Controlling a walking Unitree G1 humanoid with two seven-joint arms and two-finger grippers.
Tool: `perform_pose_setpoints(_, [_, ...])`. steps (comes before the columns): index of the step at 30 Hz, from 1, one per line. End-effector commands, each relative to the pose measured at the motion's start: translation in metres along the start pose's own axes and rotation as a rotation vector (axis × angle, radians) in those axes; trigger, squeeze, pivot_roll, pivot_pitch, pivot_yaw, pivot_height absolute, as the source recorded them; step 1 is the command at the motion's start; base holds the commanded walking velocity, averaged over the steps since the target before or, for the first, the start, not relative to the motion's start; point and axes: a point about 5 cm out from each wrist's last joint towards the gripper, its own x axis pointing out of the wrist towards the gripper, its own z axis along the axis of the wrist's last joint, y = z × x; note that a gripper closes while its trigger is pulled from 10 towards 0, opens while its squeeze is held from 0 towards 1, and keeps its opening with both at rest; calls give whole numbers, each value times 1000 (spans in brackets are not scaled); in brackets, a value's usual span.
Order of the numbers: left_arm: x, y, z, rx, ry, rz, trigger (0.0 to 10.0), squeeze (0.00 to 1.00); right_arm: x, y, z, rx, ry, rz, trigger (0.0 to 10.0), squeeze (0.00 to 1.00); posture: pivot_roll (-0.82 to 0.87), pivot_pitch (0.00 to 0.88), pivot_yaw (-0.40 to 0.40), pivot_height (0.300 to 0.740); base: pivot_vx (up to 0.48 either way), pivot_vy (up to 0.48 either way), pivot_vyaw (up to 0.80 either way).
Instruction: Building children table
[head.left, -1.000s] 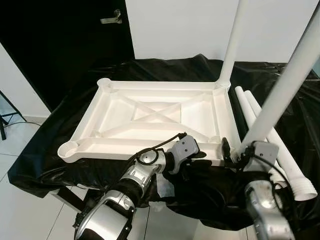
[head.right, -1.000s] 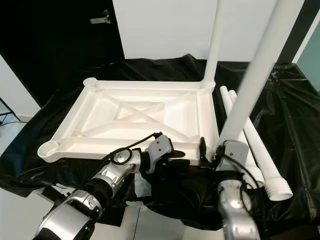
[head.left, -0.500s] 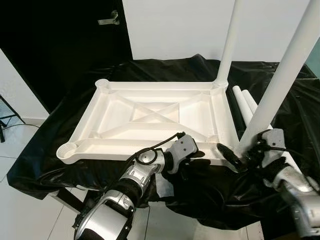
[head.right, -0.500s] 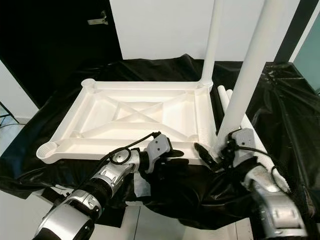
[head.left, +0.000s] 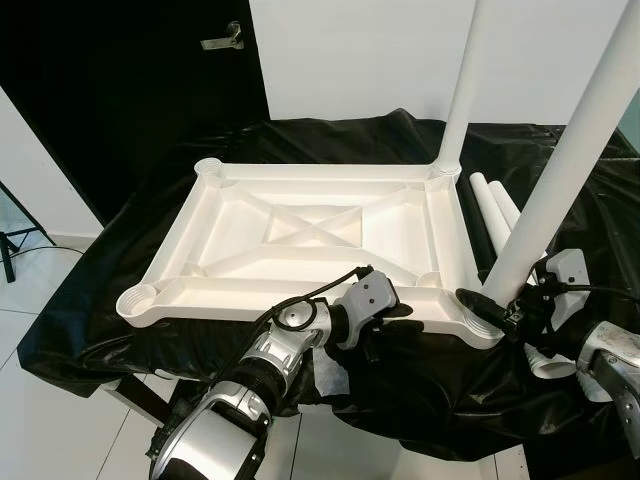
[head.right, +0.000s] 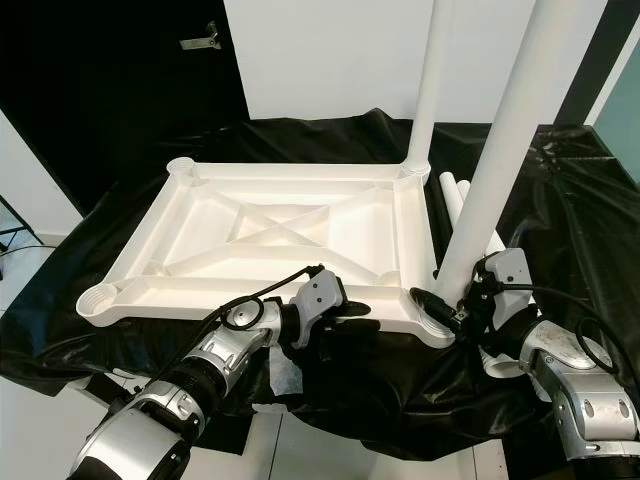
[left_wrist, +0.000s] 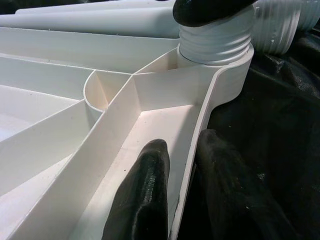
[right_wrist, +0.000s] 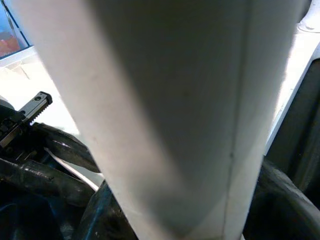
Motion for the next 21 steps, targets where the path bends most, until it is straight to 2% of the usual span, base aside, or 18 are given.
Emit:
perform_pose_setpoints(1, [-3, -22, -39, -119, 137, -79, 10000, 0, 5, 11, -8, 48, 22, 81, 0, 0, -135, 0, 23, 740, 0, 0, 0])
perform_pose_setpoints(5, [-3, -22, -39, -119, 137, -80, 10000, 0, 6, 13, -9, 71, 8, 75, 0, 0, -136, 1, 24, 740, 0, 0, 0])
perform_pose_setpoints(8, [-3, -22, -39, -118, 137, -81, 10000, 0, 9, 17, -10, 122, -21, 53, 0, 0, -135, 1, 26, 740, 0, 0, 0])
perform_pose_setpoints(10, [-3, -22, -39, -116, 140, -85, 10000, 0, 16, 23, -17, 158, -62, -67, 0, 0, -138, 0, 26, 740, 0, 0, 0])
perform_pose_setpoints(11, [-3, -22, -39, -116, 140, -85, 10000, 0, 16, 23, -17, 158, -62, -67, 0, 0, -138, 0, 26, 740, 0, 0, 0])
perform_pose_setpoints(12, [-3, -23, -39, -115, 141, -86, 10000, 0, 18, 25, -20, 161, -75, -123, 0, 0, -138, 0, 26, 740, 0, 0, 0])
perform_pose_setpoints(13, [-3, -23, -39, -114, 142, -87, 10000, 0, 20, 27, -23, 145, -107, -236, 0, 0, -136, 0, 24, 740, 0, 0, 0])
perform_pose_setpoints(14, [-3, -23, -39, -114, 142, -87, 10000, 0, 20, 27, -23, 145, -107, -236, 0, 0, -136, 0, 24, 740, 0, 0, 0])
perform_pose_setpoints(15, [-3, -22, -39, -114, 142, -87, 10000, 0, 20, 30, -26, 145, -129, -368, 0, 0, -135, 0, 21, 740, 0, 0, 0])
perform_pose_setpoints(16, [-3, -22, -39, -114, 142, -87, 10000, 0, 20, 30, -26, 145, -129, -368, 0, 0, -135, 0, 21, 740, 0, 0, 0])
perform_pose_setpoints(17, [-2, -23, -38, -114, 140, -87, 10000, 0, 18, 37, -32, 134, -139, -574, 0, 0, -131, 0, 19, 740, 0, 0, 0])
perform_pose_setpoints(20, [-2, -23, -38, -114, 139, -87, 10000, 0, 18, 39, -34, 132, -135, -625, 0, 0, -131, 0, 18, 740, 0, 0, 0])
perform_pose_setpoints(21, [-2, -23, -38, -114, 139, -88, 10000, 0, 18, 40, -35, 132, -131, -686, 0, 0, -131, 0, 18, 740, 0, 0, 0])
